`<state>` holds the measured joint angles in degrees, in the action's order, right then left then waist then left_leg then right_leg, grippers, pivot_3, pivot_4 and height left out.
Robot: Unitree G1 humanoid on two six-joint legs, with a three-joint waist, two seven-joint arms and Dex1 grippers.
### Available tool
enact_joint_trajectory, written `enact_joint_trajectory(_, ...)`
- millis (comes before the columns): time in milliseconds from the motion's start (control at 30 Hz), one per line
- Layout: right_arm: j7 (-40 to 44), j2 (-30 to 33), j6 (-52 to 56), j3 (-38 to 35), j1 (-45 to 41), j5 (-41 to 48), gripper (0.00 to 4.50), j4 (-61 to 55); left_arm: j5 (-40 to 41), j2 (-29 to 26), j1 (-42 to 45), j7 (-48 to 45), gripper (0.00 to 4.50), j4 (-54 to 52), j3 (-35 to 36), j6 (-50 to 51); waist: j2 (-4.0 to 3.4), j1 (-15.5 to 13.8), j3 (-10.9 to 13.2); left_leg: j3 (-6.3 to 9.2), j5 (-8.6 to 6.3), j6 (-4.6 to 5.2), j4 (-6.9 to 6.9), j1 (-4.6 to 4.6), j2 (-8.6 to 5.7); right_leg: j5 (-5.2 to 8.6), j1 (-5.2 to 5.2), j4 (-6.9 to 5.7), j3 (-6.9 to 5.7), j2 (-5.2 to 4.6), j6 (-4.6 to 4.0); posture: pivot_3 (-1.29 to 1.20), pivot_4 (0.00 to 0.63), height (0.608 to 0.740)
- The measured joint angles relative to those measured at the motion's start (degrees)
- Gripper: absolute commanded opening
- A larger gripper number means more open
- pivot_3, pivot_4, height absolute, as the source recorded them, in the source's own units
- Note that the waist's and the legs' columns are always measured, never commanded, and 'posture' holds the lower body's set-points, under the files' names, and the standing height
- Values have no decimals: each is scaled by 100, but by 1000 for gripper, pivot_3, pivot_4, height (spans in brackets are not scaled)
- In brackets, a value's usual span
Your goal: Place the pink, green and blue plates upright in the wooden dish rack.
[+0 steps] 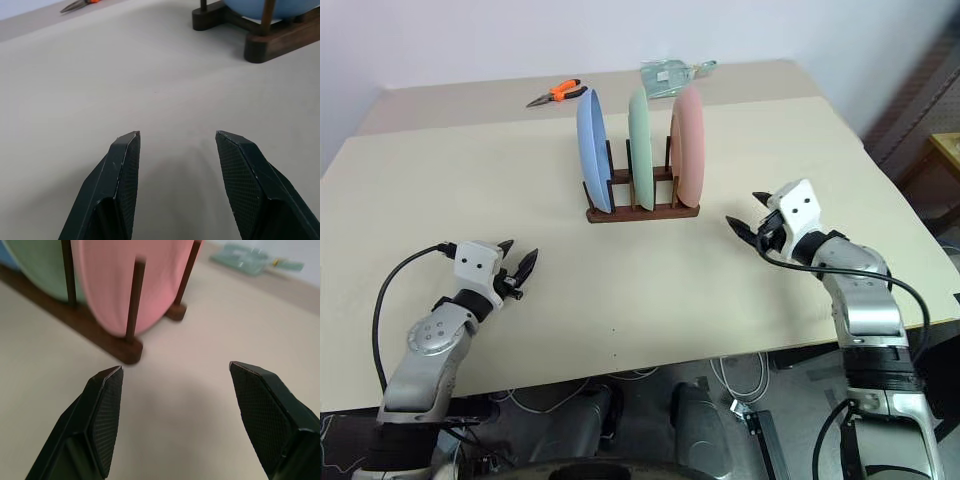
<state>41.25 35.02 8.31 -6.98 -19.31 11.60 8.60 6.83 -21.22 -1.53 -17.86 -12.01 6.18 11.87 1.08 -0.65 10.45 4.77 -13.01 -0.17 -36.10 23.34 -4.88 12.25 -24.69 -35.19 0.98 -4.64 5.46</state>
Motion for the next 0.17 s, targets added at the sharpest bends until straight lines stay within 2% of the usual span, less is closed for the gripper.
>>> enact_joint_trajectory(167, -37, -28, -457, 113, -659, -193, 3427, 889, -63, 169, 6, 197, 2439, 81, 5, -118, -1, 0, 1, 0, 0, 0, -1, -1, -1, -8, 1, -1, 0, 2, 13, 0, 150, 740)
